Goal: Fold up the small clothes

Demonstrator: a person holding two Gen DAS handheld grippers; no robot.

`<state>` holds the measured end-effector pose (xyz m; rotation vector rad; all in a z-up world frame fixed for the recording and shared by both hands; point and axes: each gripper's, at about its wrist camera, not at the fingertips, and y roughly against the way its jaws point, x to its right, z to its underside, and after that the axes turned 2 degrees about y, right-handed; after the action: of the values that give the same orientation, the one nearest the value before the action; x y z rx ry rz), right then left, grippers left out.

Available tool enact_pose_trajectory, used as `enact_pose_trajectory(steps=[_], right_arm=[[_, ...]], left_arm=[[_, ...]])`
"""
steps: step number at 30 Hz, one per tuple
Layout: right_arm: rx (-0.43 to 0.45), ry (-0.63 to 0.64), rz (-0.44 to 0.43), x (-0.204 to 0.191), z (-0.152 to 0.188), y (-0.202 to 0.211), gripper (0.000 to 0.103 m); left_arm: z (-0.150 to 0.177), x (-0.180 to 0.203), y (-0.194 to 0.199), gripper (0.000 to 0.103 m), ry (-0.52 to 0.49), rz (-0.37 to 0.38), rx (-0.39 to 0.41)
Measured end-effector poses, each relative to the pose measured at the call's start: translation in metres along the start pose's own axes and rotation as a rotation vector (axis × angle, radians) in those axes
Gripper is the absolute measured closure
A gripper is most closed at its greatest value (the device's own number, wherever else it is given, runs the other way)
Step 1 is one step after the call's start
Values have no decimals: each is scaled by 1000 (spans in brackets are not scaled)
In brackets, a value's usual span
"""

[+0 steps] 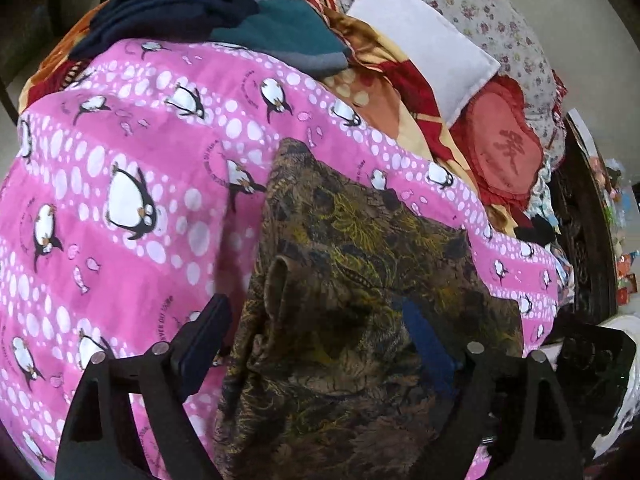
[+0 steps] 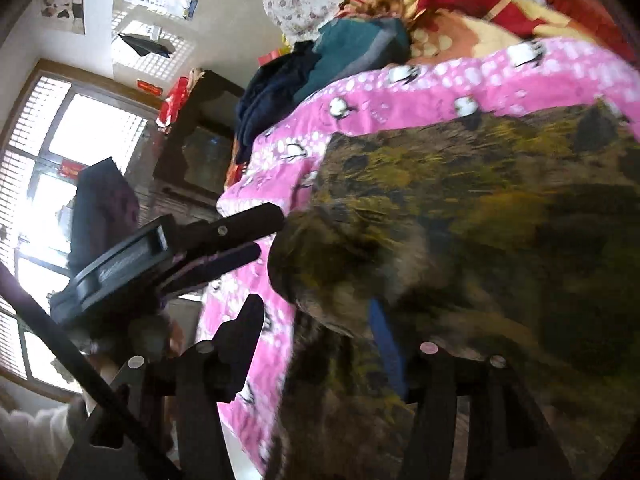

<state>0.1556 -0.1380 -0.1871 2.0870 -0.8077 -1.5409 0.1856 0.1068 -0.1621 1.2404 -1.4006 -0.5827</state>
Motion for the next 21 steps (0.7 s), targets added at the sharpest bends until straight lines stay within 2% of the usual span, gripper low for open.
enact_pose_trajectory(steps=[4, 8, 9, 10, 11, 12, 14, 16, 17, 19, 21], right_arm=[[42, -66, 23, 25, 10, 38, 44], [91, -136, 67, 52, 26, 78, 44], [108, -150, 82, 57, 29, 88, 44], [131, -166, 109, 65, 34, 101, 44], [155, -172, 146, 70, 37, 115, 44], [179, -174, 179, 73, 38, 127, 44], [263, -187, 267, 87, 37, 162, 44], [310, -225, 356, 107, 32, 190, 44], [316, -255, 410, 121, 26, 200, 44], [318, -293, 449, 149, 12, 213, 43], [297, -319, 482, 170, -3, 213, 35]], left_arm=[[5, -1, -13, 13, -21, -70, -1], [11, -9, -21, 13, 4, -77, 0], [12, -7, -21, 19, -10, -82, 6], [14, -5, -21, 50, -31, -82, 12], [15, 0, -23, 72, -60, -89, 4], [15, 5, -25, 99, -89, -106, -12], [15, 12, -24, 99, -122, -95, -1], [10, 22, -19, 99, -149, -83, 10], [9, 26, -14, 99, -160, -81, 25], [3, 34, -3, 99, -177, -73, 61], [-3, 41, 8, 99, -194, -65, 92]])
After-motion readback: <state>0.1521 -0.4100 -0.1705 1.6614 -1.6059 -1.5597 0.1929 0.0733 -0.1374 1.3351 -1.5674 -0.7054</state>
